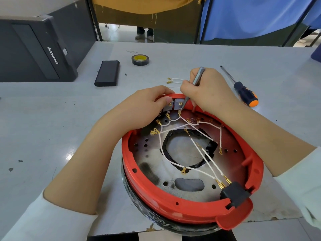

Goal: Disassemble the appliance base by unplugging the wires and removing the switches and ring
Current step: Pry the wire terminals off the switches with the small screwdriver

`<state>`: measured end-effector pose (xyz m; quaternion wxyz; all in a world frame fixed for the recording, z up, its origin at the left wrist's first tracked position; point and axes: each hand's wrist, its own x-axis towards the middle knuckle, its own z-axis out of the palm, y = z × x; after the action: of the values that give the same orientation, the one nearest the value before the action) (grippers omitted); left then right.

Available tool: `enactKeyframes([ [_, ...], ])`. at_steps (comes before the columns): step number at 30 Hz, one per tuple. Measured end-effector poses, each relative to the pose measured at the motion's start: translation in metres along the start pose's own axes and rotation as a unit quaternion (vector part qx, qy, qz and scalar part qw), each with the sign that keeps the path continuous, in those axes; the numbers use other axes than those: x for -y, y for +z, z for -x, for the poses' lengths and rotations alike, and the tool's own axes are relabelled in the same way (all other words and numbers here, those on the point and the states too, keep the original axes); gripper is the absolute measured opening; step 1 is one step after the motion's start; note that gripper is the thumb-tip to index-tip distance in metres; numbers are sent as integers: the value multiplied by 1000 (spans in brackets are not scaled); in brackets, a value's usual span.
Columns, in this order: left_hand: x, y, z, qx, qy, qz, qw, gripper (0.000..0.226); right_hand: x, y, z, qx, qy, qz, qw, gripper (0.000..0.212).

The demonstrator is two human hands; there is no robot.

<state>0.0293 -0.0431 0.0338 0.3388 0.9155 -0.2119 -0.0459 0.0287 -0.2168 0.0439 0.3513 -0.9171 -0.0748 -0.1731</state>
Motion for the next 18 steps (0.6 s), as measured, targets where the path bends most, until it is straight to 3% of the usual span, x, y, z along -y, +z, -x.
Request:
enactKeyframes([
  [3, 0, 0, 0, 1, 1, -1, 1000, 27, 3, 0, -2, 14, 9, 12, 1000, 29],
  [9, 0, -1, 0, 1, -2, 6, 1000, 27, -2, 0, 5, -49, -22, -6, 999, 42],
  [14, 3, 1, -2, 0, -2, 7, 1000, 26, -4, 2, 6, -48, -29, 4, 998, 42],
  [18, 4, 0, -1, -3, 0, 9, 1000, 27, 1, -7, 9, -152, -35, -34, 987, 43],
])
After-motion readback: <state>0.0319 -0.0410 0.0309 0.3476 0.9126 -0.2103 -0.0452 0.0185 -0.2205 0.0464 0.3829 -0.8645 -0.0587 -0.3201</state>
